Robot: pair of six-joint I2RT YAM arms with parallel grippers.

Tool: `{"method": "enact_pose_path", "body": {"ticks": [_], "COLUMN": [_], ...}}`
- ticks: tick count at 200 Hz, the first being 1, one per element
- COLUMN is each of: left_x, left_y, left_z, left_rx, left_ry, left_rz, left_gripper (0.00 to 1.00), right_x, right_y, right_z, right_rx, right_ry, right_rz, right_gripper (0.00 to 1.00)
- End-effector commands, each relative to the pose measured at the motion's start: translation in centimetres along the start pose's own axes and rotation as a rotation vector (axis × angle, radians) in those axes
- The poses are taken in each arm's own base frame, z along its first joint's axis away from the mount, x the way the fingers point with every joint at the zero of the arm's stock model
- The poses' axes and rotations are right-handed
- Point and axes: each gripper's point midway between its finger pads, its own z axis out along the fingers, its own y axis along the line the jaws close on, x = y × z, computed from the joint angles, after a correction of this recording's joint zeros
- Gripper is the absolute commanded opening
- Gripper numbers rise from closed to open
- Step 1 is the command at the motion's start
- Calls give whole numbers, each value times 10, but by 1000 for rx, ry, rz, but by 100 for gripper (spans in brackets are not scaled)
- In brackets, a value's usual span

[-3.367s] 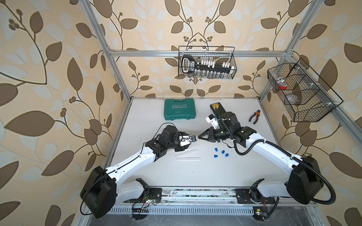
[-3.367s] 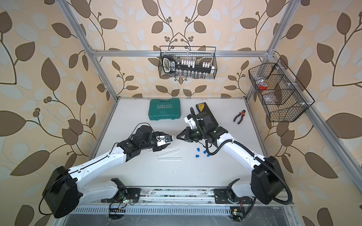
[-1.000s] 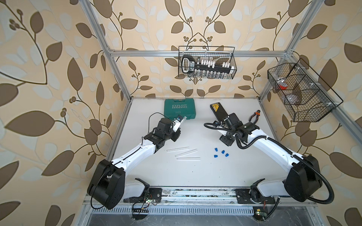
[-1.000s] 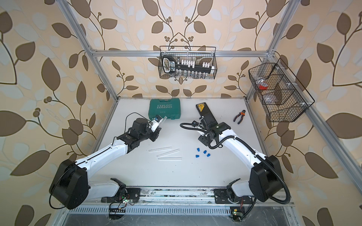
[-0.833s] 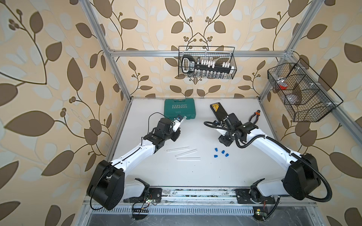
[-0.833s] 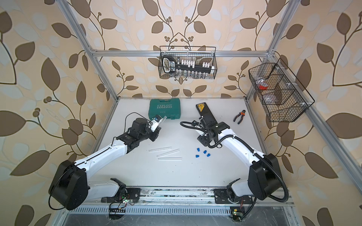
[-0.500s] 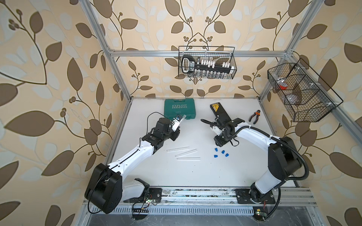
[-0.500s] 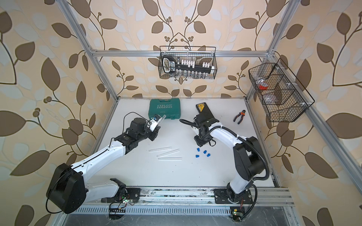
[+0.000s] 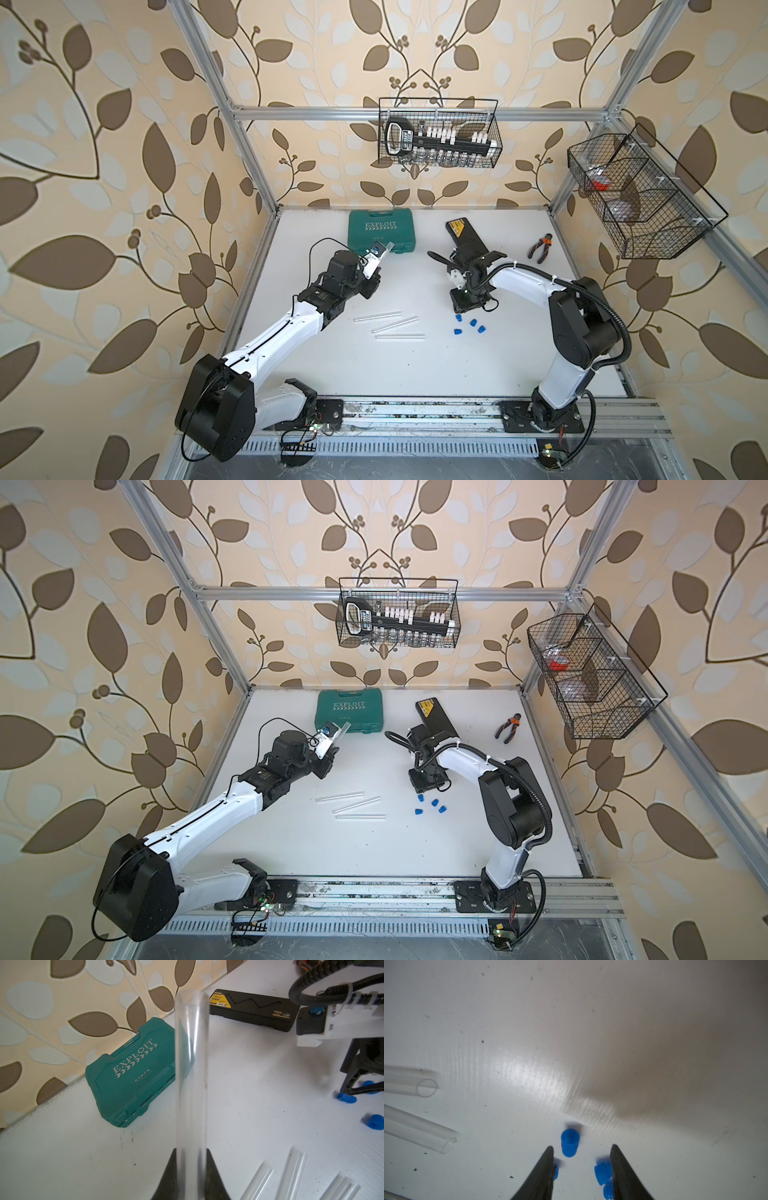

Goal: Insert stoppers into test tubes
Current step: Pick up the stopper from the center of the board.

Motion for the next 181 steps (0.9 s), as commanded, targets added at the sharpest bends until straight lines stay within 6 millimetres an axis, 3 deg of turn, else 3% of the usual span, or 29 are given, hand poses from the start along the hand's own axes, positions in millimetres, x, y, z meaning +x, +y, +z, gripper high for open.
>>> {"method": "enact_pose_path", "body": {"ticks": [1, 32, 181], "left_x": [-7, -4, -2], "left_y": [4, 5, 0], "left_z": [-6, -6, -5], "left_rx": [-15, -18, 7], "left_ry": [-30, -19, -5], "left_rz": [11, 14, 15], "left_gripper": [0, 0, 0], "right_x": [4, 6, 23], "right_y": [7, 7, 6], "right_z": [7, 14, 33], "right_rx": [-8, 4, 21], "right_ry": [29, 48, 117], "right_rz": [13, 14, 24], "right_gripper": [40, 34, 24]}}
